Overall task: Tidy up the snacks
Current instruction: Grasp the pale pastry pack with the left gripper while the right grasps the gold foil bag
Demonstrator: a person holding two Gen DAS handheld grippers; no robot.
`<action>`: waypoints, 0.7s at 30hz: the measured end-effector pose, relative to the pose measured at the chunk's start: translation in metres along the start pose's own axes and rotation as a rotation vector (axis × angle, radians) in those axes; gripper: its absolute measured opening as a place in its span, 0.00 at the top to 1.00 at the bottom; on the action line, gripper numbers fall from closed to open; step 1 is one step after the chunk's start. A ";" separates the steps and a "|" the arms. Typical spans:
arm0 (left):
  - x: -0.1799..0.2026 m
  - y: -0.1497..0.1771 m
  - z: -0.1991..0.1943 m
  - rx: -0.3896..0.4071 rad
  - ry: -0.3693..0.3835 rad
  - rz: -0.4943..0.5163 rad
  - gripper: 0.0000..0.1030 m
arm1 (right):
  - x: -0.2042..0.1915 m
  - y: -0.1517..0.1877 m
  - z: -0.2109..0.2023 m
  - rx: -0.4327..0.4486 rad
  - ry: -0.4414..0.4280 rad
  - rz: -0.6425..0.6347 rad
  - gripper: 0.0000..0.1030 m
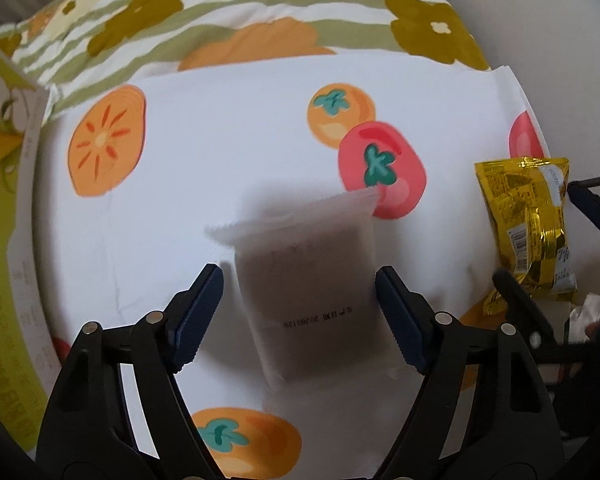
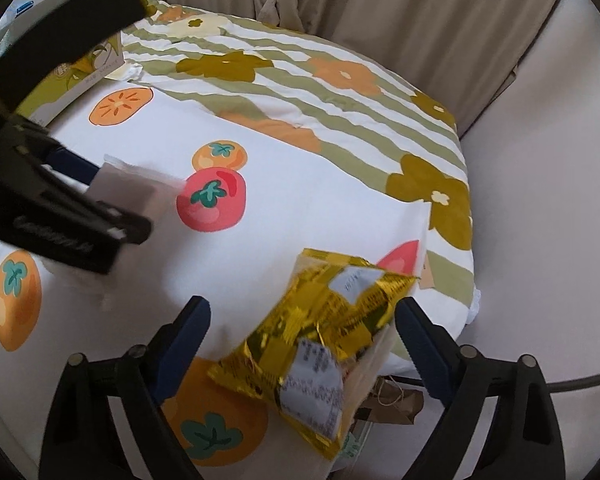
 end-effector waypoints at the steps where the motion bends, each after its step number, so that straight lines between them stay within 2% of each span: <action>1: -0.002 0.001 0.000 -0.007 0.004 -0.022 0.26 | 0.000 -0.001 0.003 -0.005 -0.006 0.008 0.13; 4: 0.002 0.005 0.003 -0.016 0.003 -0.036 0.26 | 0.001 0.001 0.012 -0.039 -0.012 0.042 0.15; 10: 0.013 0.010 0.007 -0.013 -0.014 -0.015 0.26 | 0.001 0.002 0.022 -0.072 -0.041 0.104 0.30; 15: 0.013 0.009 0.008 0.008 -0.030 -0.023 0.28 | 0.001 0.000 0.029 -0.085 -0.062 0.144 0.32; 18: 0.014 0.010 0.007 0.019 -0.050 -0.007 0.34 | 0.000 0.002 0.034 -0.098 -0.081 0.166 0.34; 21: 0.014 0.011 0.006 0.028 -0.042 0.028 0.39 | 0.003 0.004 0.036 -0.106 -0.119 0.218 0.43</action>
Point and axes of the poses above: each gripper's, at about its wrist camera, not at the fingertips, and z roughly the way its jaws point, x to its right, y to its underside, the point moved 3 cm from there along z, roughly the way its jaws point, and after that the axes turned 11 degrees about x, right-handed, at the moved point
